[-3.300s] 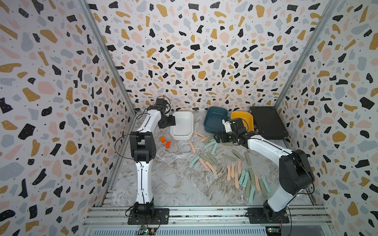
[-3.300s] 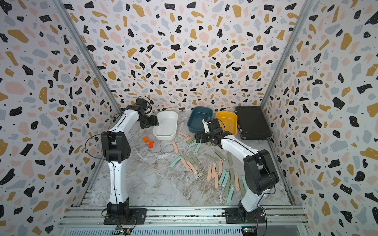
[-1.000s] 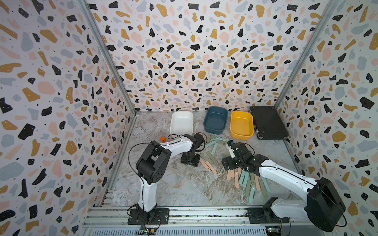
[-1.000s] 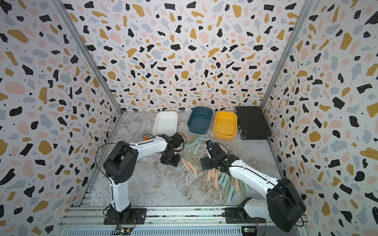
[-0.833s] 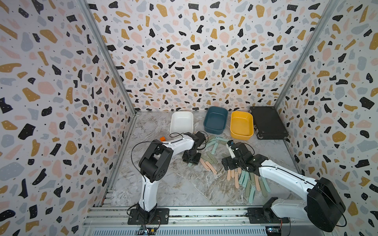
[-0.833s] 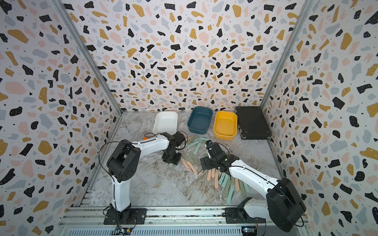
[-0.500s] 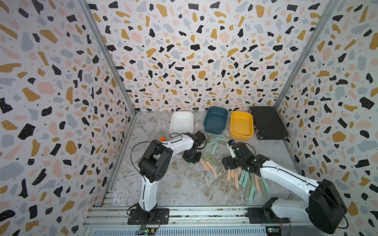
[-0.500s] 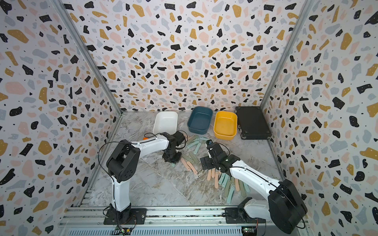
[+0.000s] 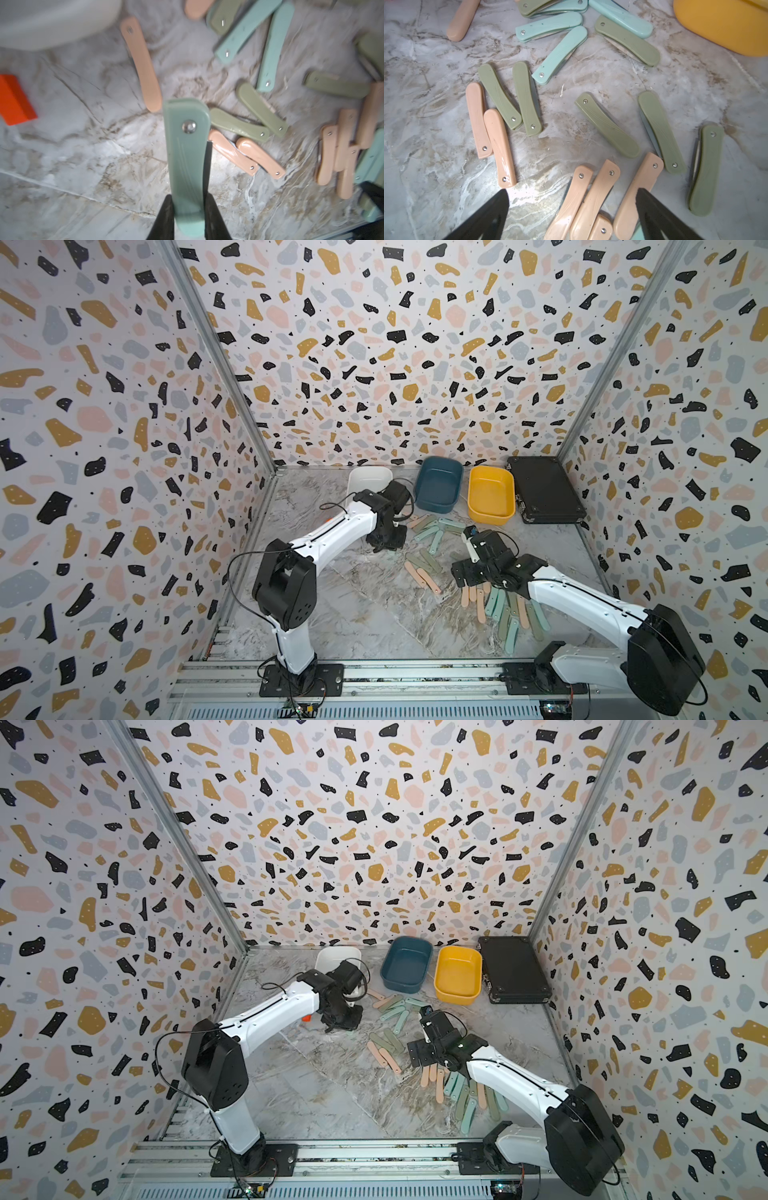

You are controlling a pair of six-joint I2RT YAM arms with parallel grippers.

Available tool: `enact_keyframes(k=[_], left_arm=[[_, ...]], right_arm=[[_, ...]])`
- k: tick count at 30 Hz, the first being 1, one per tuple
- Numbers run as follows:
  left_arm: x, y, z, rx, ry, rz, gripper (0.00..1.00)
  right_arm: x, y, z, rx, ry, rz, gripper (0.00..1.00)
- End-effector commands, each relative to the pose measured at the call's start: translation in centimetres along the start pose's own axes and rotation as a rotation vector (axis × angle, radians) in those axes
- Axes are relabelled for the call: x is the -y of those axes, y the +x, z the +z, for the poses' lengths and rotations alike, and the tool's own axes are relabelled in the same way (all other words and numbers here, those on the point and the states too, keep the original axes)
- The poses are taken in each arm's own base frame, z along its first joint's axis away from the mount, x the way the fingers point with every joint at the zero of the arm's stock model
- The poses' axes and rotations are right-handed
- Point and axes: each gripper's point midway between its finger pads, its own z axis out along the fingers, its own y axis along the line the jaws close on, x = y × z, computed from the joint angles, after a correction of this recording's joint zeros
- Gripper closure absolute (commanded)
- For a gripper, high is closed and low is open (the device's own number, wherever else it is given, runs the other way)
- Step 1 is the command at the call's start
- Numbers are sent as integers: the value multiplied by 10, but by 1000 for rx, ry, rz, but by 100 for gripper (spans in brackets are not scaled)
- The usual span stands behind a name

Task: Place the fruit knives into the storage box by color
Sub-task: Pick up the fruit knife from the center of the board, then place the fruit knife in the storage box.

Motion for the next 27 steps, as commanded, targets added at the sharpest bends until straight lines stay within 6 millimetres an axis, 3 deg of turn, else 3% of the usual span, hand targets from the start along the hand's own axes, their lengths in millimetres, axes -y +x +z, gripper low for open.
enact_keyframes(k=[1,6,11,18,27], left_arm=[[-43,-34,1,1,-90,-48,87],[-77,-99,23,11,-165,-58,89],[-100,-139,55,28,-200,-59,89],[-106,-168,87,124,-169,-81,88],[-122,-172,129,132,-237,-53,84]], right_arm=[[-6,-4,-4,-27,-19,18,3],[-16,-15,3,-45,-49,20,3],[-26,-24,4,-70,-84,5,3],[-32,-15,8,-86,-123,21,4],[-29,-8,6,-97,-115,12,5]])
